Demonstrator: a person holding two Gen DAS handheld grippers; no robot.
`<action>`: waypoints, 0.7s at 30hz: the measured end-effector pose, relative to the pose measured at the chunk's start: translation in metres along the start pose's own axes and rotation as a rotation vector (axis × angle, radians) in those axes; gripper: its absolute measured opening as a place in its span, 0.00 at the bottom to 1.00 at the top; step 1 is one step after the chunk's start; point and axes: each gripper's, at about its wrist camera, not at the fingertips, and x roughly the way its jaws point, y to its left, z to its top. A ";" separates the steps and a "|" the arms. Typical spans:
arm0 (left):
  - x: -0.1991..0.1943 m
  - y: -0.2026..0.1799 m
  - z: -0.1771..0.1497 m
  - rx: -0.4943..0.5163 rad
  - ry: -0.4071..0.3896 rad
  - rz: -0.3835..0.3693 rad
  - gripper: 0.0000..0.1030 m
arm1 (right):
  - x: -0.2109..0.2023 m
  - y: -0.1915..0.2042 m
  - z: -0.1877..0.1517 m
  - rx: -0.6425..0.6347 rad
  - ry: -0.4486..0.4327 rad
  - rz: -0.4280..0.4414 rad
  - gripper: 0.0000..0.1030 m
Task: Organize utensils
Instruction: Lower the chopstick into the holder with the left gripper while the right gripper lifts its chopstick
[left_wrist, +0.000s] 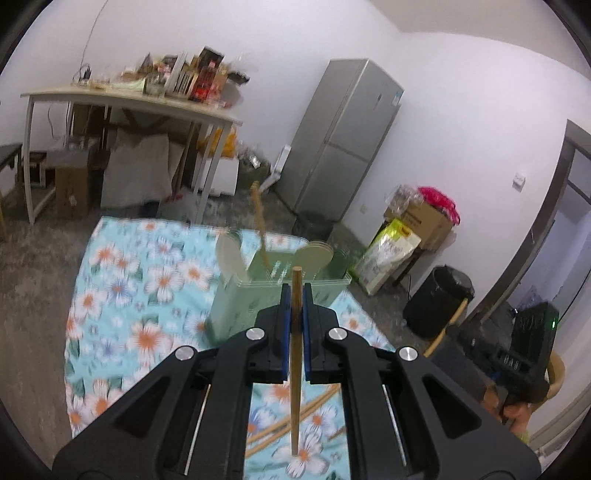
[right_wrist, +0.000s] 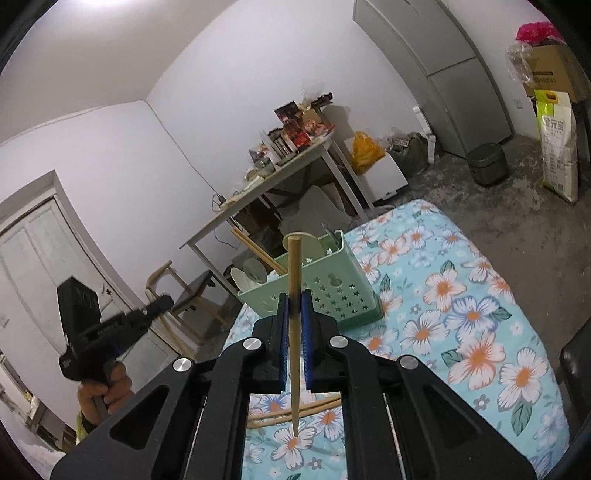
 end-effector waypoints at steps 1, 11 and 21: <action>-0.001 -0.004 0.005 0.004 -0.020 0.000 0.04 | -0.002 -0.001 0.000 0.001 -0.004 0.004 0.07; -0.001 -0.049 0.073 0.070 -0.340 0.051 0.04 | -0.009 -0.024 0.005 0.044 -0.018 0.043 0.07; 0.065 -0.069 0.094 0.140 -0.484 0.226 0.04 | -0.009 -0.045 0.001 0.093 -0.008 0.063 0.07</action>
